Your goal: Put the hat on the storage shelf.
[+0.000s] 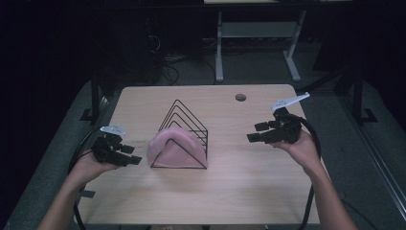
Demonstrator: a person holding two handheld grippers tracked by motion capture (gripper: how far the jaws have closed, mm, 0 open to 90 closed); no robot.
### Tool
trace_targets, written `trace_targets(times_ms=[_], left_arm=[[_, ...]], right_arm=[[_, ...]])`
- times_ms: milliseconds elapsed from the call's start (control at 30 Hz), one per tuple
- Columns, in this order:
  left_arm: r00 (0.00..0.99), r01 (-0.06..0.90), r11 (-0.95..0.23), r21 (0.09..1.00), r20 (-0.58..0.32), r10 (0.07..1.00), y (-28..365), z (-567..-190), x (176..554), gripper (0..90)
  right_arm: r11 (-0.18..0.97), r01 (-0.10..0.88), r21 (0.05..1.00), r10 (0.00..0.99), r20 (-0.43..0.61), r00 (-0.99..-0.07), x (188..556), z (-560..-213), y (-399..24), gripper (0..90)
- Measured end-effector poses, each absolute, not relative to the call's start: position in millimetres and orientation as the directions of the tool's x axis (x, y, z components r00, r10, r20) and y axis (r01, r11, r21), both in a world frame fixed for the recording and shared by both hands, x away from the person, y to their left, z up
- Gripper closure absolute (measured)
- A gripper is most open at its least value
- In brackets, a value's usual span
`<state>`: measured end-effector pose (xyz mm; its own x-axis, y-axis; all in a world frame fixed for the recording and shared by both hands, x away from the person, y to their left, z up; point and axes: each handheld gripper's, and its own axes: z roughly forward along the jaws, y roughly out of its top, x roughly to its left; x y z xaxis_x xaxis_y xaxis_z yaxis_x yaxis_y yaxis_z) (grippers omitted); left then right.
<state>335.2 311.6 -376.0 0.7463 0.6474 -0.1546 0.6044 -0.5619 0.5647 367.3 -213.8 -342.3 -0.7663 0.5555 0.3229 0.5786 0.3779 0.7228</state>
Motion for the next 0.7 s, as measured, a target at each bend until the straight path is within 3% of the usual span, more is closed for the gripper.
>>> trace_targets(times_ms=[700], left_arm=[[0.739,0.599,-0.544,0.588,-0.144,0.658,311.1,-381.5,326.9,33.1]], right_arm=[[0.3,0.665,0.684,0.651,0.362,-0.667,346.0,-387.8,-268.5,30.3]])
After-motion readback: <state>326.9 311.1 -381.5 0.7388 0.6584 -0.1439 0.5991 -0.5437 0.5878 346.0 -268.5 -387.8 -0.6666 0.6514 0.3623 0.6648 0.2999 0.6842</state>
